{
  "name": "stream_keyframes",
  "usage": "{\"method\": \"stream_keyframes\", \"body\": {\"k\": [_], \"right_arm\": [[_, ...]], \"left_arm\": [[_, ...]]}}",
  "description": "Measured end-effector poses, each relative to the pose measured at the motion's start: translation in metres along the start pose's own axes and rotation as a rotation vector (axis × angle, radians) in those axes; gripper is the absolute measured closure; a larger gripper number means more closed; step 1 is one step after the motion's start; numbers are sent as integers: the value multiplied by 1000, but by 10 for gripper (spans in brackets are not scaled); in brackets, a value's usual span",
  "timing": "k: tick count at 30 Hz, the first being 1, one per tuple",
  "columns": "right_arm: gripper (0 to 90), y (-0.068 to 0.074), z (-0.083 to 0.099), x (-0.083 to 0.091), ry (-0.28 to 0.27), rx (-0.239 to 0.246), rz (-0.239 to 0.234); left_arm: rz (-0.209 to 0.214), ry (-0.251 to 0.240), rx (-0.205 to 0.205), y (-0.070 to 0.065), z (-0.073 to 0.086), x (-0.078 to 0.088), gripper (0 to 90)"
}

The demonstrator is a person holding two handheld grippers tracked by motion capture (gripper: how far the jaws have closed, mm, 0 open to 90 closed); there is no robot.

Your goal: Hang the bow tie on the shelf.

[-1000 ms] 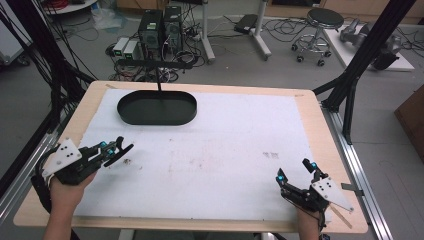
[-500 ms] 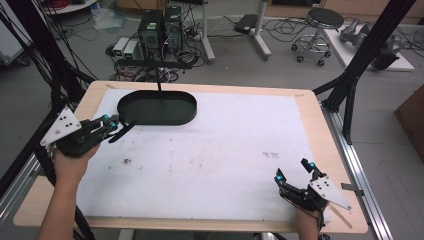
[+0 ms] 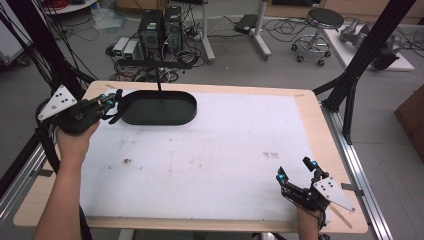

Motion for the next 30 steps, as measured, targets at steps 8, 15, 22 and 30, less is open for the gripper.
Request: {"method": "stream_keyframes", "body": {"k": [8,15,22,30], "right_arm": [[98,1,1,-5,9,17,-13],[98,4,2,-9,21,26,-26],[98,4,3,-9,26,27,-22],[98,5,6,-14,47,39,-27]], "left_arm": [[6,-74,16,19,-5,-20,885],[25,-122,46,36,-7,-38,885],[46,-138,77,57,-4,-60,886],[42,-179,140,86,-1,-77,886]]}}
Point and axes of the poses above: each handheld gripper's, and its own axes: x roughly backward along the jaws, z roughly out of its underside, y roughly to its left, the point moved 4 cm from there along -x, roughly forward along the jaws, and after that the axes turned 4 degrees about y, right-handed, at the moved point
